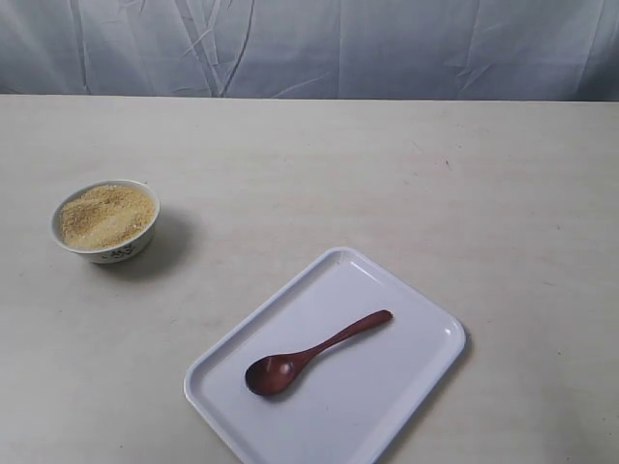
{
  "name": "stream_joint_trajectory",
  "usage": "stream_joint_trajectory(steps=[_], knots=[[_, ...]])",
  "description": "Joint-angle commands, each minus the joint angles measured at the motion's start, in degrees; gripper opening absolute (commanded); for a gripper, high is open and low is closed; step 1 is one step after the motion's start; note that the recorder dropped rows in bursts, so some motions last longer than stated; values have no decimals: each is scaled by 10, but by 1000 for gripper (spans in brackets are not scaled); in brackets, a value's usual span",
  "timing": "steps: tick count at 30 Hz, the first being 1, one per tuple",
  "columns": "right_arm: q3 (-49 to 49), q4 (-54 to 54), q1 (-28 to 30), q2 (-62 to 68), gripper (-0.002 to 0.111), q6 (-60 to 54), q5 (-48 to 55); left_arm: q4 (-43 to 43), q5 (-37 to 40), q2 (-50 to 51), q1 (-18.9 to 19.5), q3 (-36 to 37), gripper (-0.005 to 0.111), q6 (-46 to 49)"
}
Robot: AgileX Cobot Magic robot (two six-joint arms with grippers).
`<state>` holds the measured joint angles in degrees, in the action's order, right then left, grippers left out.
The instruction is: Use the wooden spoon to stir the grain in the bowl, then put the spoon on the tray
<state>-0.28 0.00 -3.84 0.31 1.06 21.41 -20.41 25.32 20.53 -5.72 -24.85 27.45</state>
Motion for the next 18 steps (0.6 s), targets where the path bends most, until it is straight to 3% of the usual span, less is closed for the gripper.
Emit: stream_joint_trajectory(steps=[1, 7, 13, 15, 18], knots=[[3, 3, -2, -3, 0, 0, -8, 42, -87, -76, 23, 73, 0, 1], [3, 3, -2, -3, 0, 0, -8, 89, -167, -169, 23, 172, 0, 1], [3, 3, -2, -3, 0, 0, -8, 161, -167, -205, 23, 249, 0, 1], [3, 3, -2, -3, 0, 0, -8, 163, -120, -205, 23, 249, 0, 1], [3, 3, -2, -3, 0, 0, -8, 163, -116, -205, 23, 249, 0, -1]])
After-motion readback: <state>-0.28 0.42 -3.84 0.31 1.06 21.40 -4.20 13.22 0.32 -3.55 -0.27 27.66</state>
